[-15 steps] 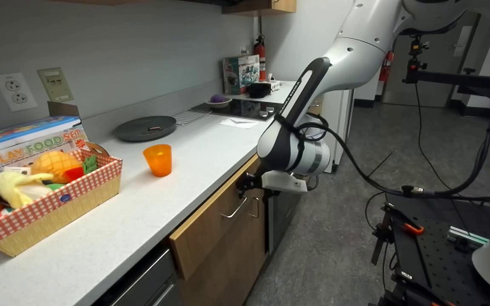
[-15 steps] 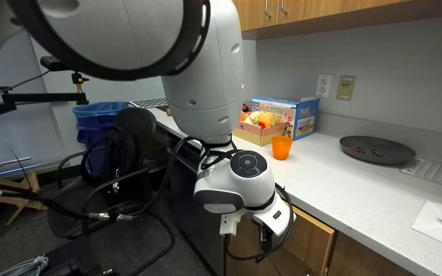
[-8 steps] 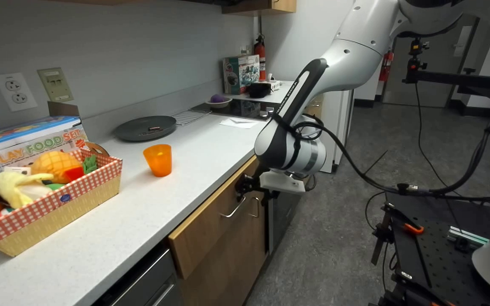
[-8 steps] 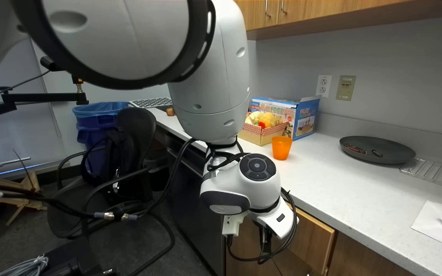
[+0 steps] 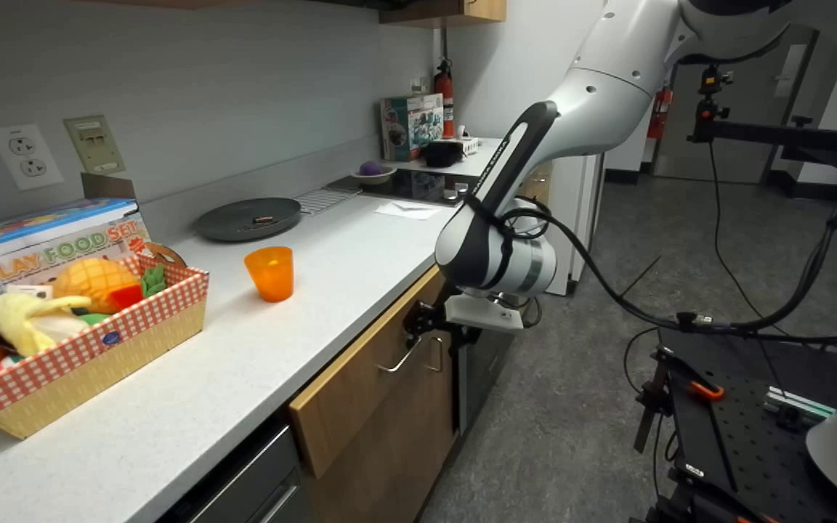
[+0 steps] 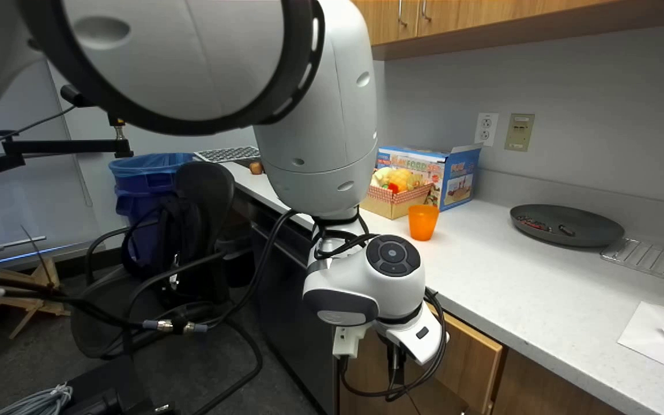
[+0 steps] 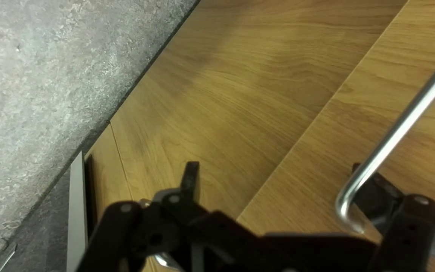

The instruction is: Open the top drawer

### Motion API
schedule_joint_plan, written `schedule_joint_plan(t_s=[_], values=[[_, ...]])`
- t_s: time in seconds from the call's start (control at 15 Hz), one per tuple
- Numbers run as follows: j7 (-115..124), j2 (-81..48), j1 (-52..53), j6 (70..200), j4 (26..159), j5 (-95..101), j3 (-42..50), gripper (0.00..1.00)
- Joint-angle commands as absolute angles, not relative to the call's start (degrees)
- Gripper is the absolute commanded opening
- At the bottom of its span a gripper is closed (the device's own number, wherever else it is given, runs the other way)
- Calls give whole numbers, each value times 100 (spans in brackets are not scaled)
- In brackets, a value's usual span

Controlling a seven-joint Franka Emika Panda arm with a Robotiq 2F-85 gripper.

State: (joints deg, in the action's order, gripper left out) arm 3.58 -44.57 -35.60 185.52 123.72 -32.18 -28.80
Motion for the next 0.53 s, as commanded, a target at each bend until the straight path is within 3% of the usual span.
schedule_joint_plan(t_s=[0.0,0.47], values=[[445,-4323,-3426,18245,12572,-3279,-2696,100],[251,-3674,-3746,18470,13612,-3254,-3078,100]])
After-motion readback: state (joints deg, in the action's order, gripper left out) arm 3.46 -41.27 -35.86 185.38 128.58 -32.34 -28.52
